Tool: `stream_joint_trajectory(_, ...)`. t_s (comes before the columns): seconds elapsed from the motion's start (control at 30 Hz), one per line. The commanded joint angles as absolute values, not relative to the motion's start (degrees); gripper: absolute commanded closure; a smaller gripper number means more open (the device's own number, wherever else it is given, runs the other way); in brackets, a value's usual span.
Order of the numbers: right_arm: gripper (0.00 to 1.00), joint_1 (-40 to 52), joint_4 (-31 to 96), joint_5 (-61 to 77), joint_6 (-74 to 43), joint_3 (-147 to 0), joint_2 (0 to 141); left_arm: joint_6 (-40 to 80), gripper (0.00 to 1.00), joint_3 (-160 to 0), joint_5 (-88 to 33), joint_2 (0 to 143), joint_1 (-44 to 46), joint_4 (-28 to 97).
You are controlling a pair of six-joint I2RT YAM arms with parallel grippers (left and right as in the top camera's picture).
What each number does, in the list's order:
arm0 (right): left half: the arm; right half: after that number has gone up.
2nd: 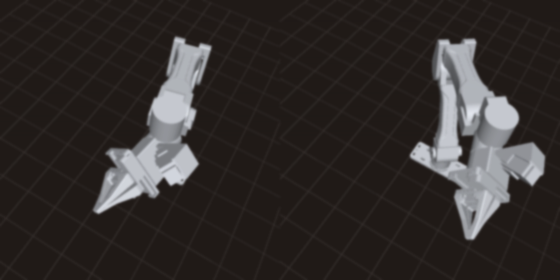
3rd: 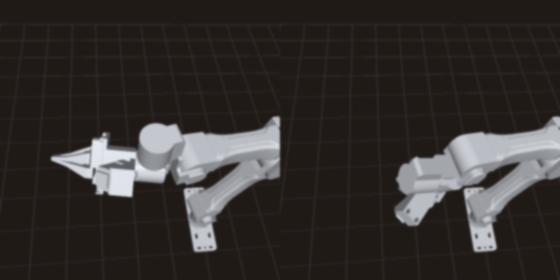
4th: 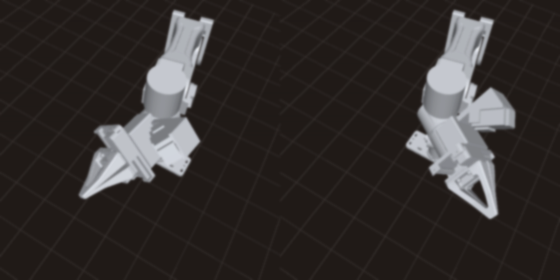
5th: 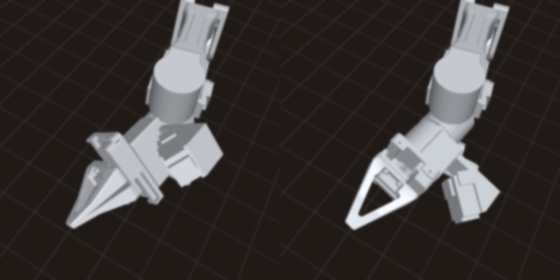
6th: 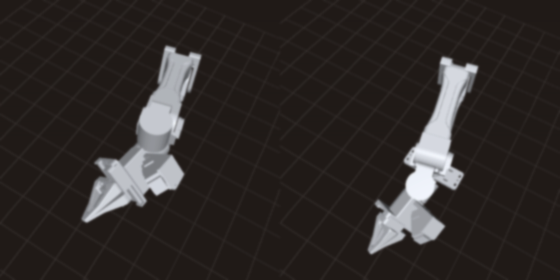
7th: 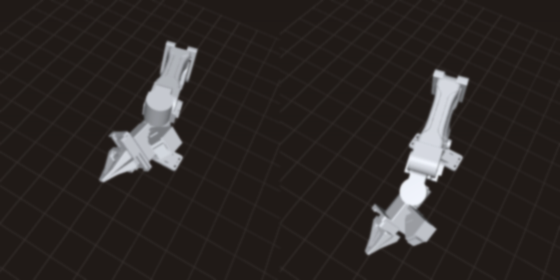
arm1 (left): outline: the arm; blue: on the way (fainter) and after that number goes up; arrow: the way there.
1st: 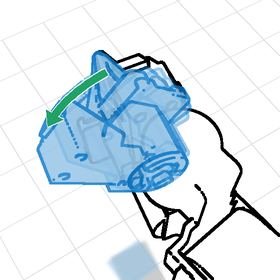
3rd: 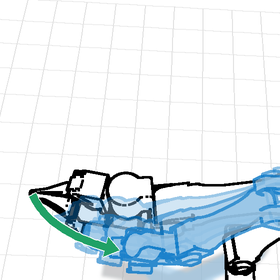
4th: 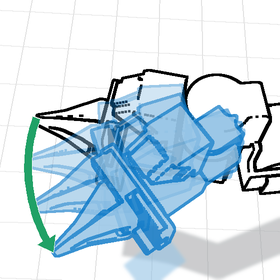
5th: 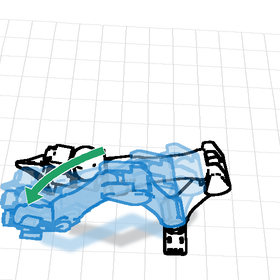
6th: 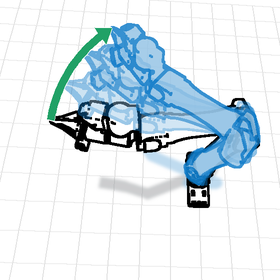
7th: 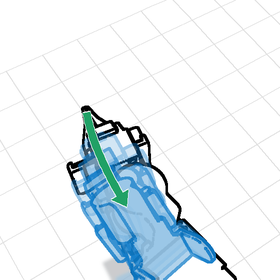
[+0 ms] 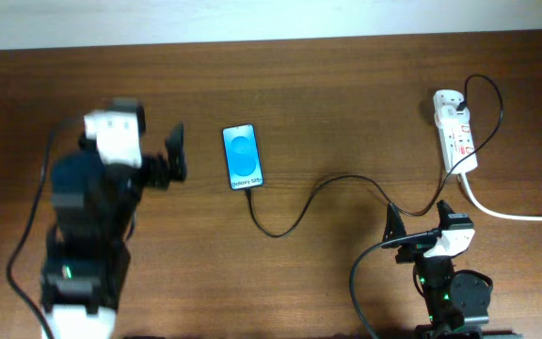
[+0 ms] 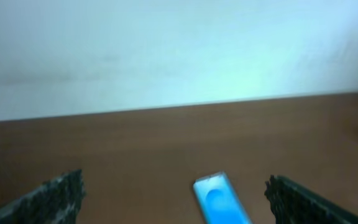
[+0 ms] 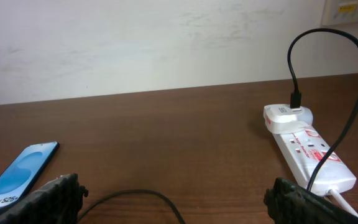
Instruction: Plug charger to phone and switch on socket
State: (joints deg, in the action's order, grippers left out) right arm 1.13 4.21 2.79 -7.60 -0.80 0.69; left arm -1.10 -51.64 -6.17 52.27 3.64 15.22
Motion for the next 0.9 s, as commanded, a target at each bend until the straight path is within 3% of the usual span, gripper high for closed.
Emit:
stream_joint_trajectory(0.0, 0.02, 1.5, 4.2, 2.5, -8.0, -0.3, 0.2, -9.6, 0.01, -33.2, -11.4, 37.6, 0.2, 6.2)
stream_joint_trajectory(0.23, 0.02, 1.5, 4.2, 2.5, -8.0, -0.3, 0.2, -13.9, 0.01, -4.0, -10.7, 14.1, -0.6, -11.8)
stream_joint_trajectory(0.3, 0.02, 1.5, 4.2, 2.5, -8.0, -0.3, 0.2, -13.9, 0.01, -1.1, -10.7, 10.6, -0.6, -11.2)
stream_joint_trajectory(0.47, 0.02, 1.5, 4.2, 2.5, -8.0, -0.3, 0.2, -14.9, 0.01, -0.5, -7.8, 0.1, -0.6, 4.0)
stream_joint_trajectory(0.87, 0.02, 1.5, 4.2, 2.5, -8.0, -0.3, 0.2, -14.7, 0.01, -0.5, -7.7, 0.3, -0.5, 4.0)
